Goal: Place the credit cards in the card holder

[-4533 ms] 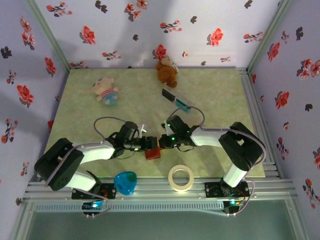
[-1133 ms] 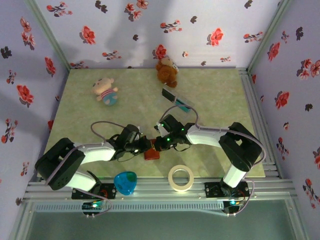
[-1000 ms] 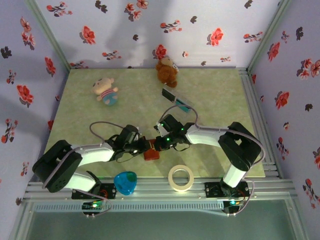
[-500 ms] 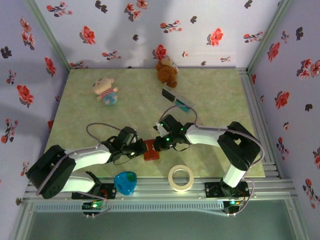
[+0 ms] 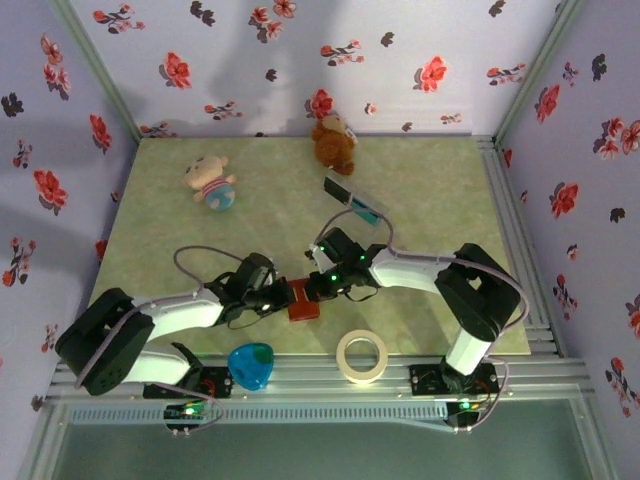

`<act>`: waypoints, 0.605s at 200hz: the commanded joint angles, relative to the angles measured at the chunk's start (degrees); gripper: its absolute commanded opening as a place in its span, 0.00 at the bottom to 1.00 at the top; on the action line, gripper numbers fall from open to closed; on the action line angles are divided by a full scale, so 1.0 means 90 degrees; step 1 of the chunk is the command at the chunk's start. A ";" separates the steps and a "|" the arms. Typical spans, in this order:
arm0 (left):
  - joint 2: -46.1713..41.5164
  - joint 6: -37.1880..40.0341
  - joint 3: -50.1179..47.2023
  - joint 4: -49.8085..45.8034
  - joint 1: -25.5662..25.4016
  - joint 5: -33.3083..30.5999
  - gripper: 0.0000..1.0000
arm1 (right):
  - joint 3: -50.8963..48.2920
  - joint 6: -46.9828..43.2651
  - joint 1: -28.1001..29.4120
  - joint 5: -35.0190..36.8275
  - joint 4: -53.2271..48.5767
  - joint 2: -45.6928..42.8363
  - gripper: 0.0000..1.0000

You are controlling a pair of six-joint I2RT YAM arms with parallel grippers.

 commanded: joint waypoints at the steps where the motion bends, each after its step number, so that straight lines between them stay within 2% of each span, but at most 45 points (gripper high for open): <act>1: 0.0068 0.0149 -0.0107 -0.0348 -0.0043 -0.0108 0.00 | 0.0164 -0.0073 0.0071 0.0065 -0.0185 0.0172 0.00; 64: 0.0028 0.0172 -0.0117 -0.0388 -0.0040 -0.0111 0.00 | 0.0212 -0.0073 0.0074 0.0145 -0.0420 0.0436 0.00; 121: -0.0012 0.0197 -0.0156 -0.0399 -0.0039 -0.0130 0.00 | 0.0183 -0.0156 0.0077 0.0281 -0.0704 0.0259 0.00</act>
